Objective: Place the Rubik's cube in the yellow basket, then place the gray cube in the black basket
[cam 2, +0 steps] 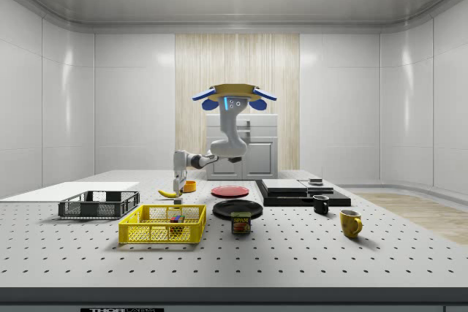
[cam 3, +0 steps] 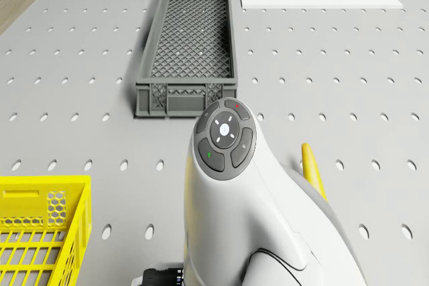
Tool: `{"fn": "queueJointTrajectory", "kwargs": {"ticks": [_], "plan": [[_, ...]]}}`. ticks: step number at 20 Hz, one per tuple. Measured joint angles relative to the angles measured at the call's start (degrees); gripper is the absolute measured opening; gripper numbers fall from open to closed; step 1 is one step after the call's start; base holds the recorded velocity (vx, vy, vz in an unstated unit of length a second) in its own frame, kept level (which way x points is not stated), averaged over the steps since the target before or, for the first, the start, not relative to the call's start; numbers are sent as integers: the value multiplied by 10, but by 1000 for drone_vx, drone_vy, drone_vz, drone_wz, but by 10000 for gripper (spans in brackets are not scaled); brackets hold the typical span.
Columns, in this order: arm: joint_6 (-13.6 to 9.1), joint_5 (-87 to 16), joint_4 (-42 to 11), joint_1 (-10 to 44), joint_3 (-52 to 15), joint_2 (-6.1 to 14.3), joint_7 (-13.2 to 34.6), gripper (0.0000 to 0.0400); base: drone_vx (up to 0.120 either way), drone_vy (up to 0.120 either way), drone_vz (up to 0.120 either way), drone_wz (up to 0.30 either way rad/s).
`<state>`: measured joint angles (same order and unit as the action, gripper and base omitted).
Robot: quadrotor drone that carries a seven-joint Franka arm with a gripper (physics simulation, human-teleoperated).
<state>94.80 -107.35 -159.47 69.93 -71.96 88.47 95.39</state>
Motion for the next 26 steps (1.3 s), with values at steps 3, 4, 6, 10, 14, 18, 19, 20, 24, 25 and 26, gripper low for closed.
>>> {"fn": "queueJointTrajectory", "kwargs": {"ticks": [3, 4, 6, 10, 14, 18, 19, 20, 24, 25, 26], "plan": [[1, -2, 1, 0, 2, 0, 0, 400, 0, 0, 0, 0], [2, -5, 2, 1, 6, 0, 0, 400, 0, 0, 0, 0], [7, -15, 5, 3, 16, -1, 0, 400, 0, 0, 0, 0], [18, -41, 15, 9, 44, -2, 0, 400, 0, 0, 0, 0], [26, -63, 25, 15, 67, -6, 0, 400, 0, 0, 0, 0], [27, -69, 41, 28, 72, -15, 0, 400, 0, 0, 0, 0], [27, -70, 45, 31, 73, -17, -1, 400, 0, 0, 0, 0], [26, -70, 48, 33, 73, -18, -1, 400, 0, 0, 0, 0], [27, -71, 55, 33, 73, -21, -7, 400, 0, 0, 0, 0], [27, -71, 56, 33, 73, -21, -7, 400, 0, 0, 0, 0], [27, -71, 56, 33, 73, -22, -8, 400, 0, 0, 0, 0]]}}
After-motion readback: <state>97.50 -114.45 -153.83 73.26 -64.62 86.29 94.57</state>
